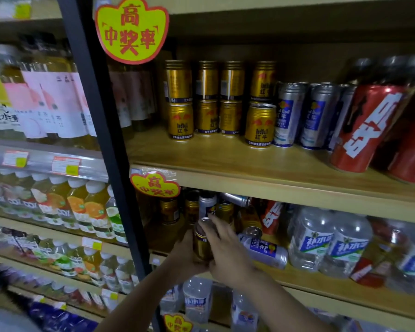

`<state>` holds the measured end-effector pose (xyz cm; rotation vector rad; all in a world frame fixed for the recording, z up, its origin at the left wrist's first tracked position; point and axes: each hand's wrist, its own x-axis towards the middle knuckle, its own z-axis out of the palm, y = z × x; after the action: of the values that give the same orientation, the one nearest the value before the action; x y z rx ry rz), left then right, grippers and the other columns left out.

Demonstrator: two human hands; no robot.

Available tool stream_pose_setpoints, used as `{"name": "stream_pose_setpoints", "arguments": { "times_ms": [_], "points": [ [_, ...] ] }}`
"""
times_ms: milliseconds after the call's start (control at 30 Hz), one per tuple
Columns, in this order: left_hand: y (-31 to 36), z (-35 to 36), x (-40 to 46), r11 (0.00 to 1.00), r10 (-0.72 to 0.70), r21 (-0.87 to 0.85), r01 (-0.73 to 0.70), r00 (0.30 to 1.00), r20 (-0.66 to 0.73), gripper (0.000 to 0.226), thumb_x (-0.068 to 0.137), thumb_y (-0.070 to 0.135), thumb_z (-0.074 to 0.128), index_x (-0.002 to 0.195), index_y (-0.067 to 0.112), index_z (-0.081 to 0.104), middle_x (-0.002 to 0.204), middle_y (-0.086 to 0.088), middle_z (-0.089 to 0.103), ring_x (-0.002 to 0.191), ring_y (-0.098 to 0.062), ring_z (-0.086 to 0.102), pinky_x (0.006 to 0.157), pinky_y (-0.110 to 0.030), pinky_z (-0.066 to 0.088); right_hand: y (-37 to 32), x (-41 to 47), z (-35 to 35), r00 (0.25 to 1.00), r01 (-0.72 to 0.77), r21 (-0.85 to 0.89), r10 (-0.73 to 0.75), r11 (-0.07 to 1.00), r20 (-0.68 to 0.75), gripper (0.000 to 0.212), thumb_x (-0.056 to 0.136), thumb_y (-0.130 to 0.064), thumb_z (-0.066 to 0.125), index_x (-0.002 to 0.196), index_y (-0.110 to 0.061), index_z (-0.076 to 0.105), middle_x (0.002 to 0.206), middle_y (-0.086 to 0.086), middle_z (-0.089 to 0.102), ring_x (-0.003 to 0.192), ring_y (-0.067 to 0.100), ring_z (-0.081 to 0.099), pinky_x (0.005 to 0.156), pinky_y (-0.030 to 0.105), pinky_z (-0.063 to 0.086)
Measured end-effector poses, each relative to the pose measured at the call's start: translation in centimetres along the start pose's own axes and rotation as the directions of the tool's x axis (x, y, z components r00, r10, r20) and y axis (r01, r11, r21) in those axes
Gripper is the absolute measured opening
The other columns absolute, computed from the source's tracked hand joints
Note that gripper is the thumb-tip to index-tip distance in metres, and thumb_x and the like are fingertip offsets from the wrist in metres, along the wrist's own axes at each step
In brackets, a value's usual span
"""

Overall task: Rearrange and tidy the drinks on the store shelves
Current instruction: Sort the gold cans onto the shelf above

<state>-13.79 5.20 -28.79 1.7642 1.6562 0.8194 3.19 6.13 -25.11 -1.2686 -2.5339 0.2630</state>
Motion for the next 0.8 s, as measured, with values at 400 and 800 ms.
{"name": "stream_pose_setpoints", "arguments": {
  "times_ms": [400, 800],
  "points": [
    [0.4, -5.5, 0.4, 0.995, 0.100, -0.012, -0.102, 0.987, -0.125, 0.081, 0.067, 0.019, 0.091, 0.127, 0.053, 0.049, 0.125, 0.019, 0.052, 0.107, -0.001, 0.062, 0.081, -0.022, 0.058, 1.3, -0.3, -1.3, 0.982, -0.147, -0.137, 0.127, 0.980, -0.141, 0.090, 0.090, -0.046, 0.067, 0.157, -0.017, 0.015, 0.147, 0.009, 0.042, 0.139, 0.029, 0.032, 0.119, 0.037, 0.022],
    [3.2, -7.2, 1.6, 0.961, 0.153, 0.209, -0.180, 0.978, 0.141, 0.067, 0.071, 0.016, 0.087, 0.127, 0.035, 0.055, 0.119, 0.015, 0.064, 0.109, 0.002, 0.061, 0.091, -0.016, 0.046, -1.9, 0.6, 3.7, 0.932, -0.171, 0.436, 0.288, 0.884, -0.219, 0.078, 0.080, -0.047, 0.074, 0.146, -0.042, 0.033, 0.138, -0.012, 0.054, 0.130, 0.013, 0.047, 0.103, 0.029, 0.046]
  ]
}}
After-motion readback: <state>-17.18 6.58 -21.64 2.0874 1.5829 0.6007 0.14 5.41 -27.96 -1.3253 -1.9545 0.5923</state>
